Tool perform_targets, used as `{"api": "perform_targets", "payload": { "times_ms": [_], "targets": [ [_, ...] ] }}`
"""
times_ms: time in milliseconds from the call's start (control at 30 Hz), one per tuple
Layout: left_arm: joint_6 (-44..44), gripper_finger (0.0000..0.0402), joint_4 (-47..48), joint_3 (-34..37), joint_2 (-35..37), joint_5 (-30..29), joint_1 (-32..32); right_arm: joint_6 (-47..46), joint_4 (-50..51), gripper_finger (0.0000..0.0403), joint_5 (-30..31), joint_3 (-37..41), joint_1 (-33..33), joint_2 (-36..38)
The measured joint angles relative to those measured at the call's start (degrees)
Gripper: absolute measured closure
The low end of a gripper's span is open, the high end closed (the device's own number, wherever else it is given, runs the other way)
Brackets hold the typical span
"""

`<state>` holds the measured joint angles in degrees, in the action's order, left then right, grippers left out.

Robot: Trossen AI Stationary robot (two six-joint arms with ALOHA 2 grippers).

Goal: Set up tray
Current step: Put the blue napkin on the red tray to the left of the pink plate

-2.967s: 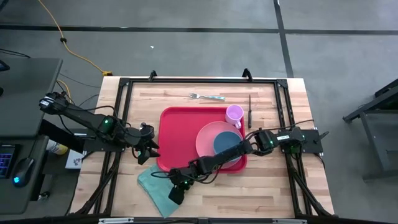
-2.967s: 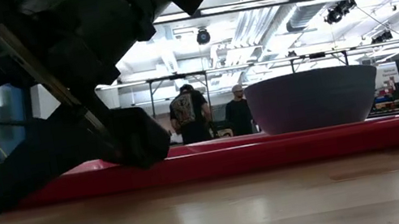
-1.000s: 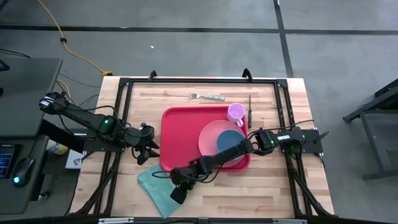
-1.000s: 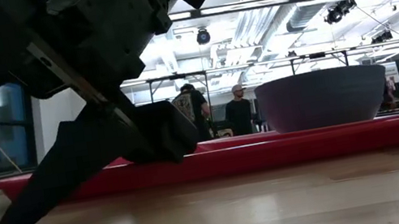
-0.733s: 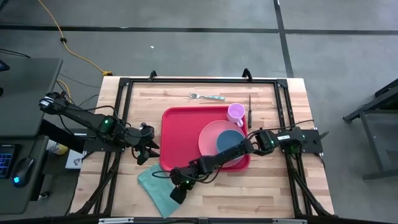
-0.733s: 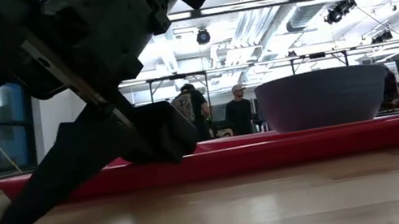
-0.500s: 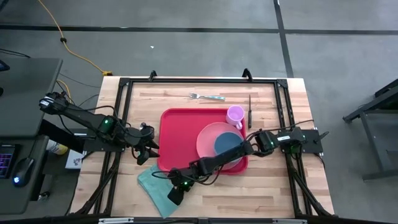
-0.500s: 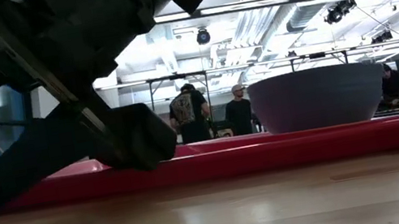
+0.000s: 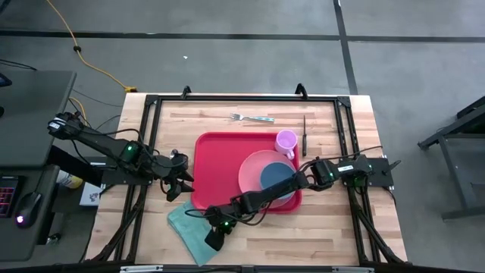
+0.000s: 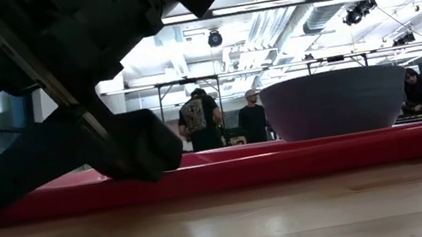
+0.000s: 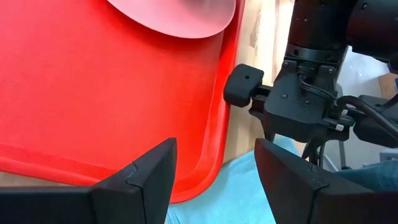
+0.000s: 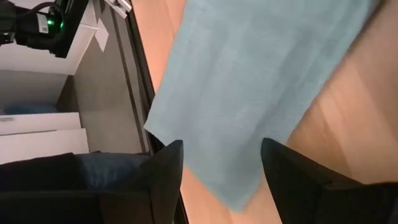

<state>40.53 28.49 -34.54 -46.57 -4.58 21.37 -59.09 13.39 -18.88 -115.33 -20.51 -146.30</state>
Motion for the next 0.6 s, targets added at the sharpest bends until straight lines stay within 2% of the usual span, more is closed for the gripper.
{"api": "perform_targets", "payload": {
  "times_ms": [233,600],
  "targets": [
    [0.0,0.0152,0.0,0.0,0.0,0.0,0.0,0.9,0.8,0.0229,-2.1,-1.6,0.3,0.1],
    [0.2,0.0152,0.0,0.0,0.0,0.1,0.0,6.7,11.7,0.0236,-1.3,-12.4,0.3,-0.8]
  ]
}}
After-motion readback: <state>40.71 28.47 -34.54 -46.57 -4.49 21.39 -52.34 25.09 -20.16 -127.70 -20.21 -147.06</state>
